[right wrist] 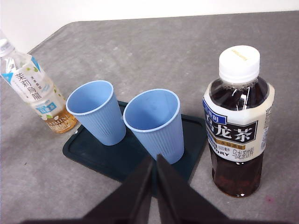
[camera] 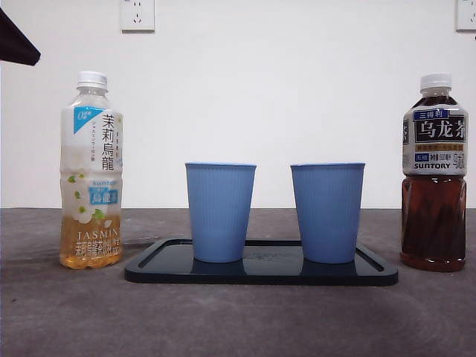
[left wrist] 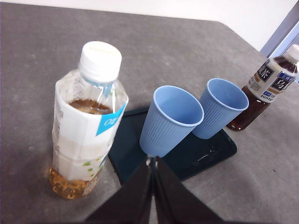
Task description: Pour the drink into the cup
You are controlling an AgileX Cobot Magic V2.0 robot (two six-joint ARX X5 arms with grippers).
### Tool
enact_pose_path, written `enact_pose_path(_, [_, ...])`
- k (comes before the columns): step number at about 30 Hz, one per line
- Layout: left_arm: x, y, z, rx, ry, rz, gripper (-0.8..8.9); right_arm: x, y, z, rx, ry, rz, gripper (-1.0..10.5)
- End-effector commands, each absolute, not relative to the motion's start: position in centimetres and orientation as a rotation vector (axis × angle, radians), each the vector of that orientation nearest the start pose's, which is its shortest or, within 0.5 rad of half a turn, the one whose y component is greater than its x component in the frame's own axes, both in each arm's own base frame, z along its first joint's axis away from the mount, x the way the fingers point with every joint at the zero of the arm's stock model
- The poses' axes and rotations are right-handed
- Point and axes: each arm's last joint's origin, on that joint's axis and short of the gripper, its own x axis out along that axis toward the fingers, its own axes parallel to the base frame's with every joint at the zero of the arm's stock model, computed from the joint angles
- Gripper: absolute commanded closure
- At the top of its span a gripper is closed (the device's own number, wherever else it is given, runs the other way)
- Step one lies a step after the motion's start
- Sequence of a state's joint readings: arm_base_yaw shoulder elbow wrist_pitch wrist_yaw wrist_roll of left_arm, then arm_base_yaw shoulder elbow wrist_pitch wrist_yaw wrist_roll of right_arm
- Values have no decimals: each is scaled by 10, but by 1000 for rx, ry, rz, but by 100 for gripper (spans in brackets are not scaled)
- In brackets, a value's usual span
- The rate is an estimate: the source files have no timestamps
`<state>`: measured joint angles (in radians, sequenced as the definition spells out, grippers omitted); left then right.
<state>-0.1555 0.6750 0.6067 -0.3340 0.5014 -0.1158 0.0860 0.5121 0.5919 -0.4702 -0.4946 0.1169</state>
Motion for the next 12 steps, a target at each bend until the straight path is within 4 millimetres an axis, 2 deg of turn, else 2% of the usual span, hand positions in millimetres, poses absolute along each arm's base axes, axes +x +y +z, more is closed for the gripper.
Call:
enact_pose_path(1, [147, -38, 281, -158, 413, -641, 799, 114, 24, 282, 172, 394, 562, 930])
enact_pose_path(3, [147, -38, 281, -159, 414, -641, 752, 114, 24, 282, 177, 396, 561, 897])
enact_pose_path(9, [147, -38, 281, -161, 415, -641, 477, 114, 24, 282, 216, 407, 553, 520])
enact_pose_path(12, [147, -38, 281, -170, 418, -639, 356, 114, 24, 282, 220, 409, 553, 453])
